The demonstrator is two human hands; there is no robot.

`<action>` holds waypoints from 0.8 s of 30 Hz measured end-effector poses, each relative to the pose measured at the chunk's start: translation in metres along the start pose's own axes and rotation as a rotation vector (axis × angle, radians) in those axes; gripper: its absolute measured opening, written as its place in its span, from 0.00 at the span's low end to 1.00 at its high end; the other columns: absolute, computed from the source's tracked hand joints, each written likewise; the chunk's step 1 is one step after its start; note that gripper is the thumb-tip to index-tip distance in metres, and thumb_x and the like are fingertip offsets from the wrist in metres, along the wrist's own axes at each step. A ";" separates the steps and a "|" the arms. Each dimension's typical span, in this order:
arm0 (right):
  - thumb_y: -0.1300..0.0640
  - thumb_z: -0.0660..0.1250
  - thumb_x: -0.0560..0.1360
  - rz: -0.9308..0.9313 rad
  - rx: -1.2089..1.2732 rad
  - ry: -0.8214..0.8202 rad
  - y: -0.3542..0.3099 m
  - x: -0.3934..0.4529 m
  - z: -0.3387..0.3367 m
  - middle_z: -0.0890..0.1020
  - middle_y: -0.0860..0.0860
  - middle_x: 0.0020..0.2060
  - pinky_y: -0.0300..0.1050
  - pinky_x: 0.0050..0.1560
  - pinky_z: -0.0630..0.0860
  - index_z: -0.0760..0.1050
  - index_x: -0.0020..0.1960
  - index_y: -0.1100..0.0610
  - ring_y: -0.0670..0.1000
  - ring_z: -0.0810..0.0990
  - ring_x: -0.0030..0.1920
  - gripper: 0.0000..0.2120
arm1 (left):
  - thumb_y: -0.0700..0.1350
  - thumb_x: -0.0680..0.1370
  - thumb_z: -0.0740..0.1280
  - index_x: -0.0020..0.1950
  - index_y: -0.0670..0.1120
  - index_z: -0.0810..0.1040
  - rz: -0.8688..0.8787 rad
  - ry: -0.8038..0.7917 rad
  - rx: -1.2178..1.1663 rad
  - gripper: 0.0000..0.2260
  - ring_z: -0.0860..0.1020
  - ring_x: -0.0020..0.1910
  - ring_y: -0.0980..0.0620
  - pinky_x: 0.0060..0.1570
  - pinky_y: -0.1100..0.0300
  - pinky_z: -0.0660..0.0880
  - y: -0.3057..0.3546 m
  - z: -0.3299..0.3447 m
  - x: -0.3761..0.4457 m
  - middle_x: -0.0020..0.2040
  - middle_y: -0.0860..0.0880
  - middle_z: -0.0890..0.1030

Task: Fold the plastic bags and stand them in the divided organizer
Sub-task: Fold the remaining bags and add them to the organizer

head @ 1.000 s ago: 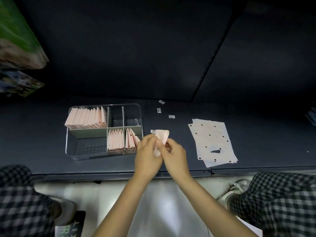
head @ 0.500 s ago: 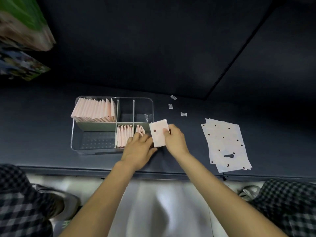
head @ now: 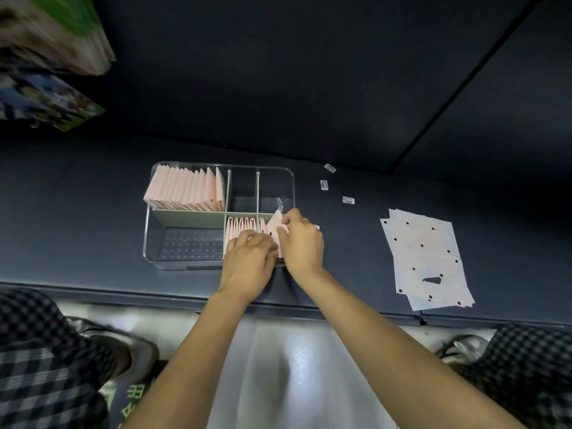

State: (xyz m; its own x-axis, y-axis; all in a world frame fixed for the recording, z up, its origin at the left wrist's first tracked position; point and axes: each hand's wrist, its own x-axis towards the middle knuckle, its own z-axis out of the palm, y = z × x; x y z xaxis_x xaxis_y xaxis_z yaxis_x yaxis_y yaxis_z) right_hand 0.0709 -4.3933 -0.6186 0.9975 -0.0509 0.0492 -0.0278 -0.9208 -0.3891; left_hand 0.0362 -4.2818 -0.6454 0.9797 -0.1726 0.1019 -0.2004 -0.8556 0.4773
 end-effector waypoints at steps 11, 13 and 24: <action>0.64 0.59 0.77 -0.040 0.172 -0.305 0.008 -0.001 0.004 0.82 0.60 0.47 0.44 0.45 0.74 0.74 0.54 0.60 0.60 0.79 0.48 0.09 | 0.42 0.79 0.62 0.58 0.44 0.79 -0.078 0.073 0.006 0.11 0.68 0.66 0.45 0.63 0.51 0.64 0.009 -0.003 -0.006 0.63 0.48 0.76; 0.64 0.58 0.77 -0.041 0.230 -0.322 0.010 0.000 -0.002 0.82 0.61 0.47 0.46 0.46 0.75 0.74 0.55 0.62 0.61 0.80 0.48 0.09 | 0.41 0.78 0.62 0.62 0.44 0.76 -0.053 0.088 -0.020 0.13 0.69 0.65 0.44 0.61 0.48 0.67 0.015 -0.002 -0.006 0.63 0.47 0.77; 0.49 0.70 0.73 0.228 -0.067 -0.139 0.226 -0.051 -0.062 0.72 0.53 0.67 0.47 0.66 0.66 0.68 0.69 0.56 0.55 0.68 0.67 0.27 | 0.43 0.75 0.62 0.48 0.42 0.83 0.047 0.151 0.071 0.11 0.74 0.60 0.37 0.57 0.45 0.70 0.030 0.013 0.001 0.56 0.43 0.81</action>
State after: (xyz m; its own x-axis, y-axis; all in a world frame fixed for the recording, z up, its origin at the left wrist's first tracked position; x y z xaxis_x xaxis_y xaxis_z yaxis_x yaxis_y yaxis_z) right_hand 0.0096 -4.6233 -0.6518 0.9643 -0.2101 -0.1614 -0.2520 -0.9155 -0.3137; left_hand 0.0316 -4.3140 -0.6427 0.9562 -0.1426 0.2554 -0.2402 -0.8813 0.4069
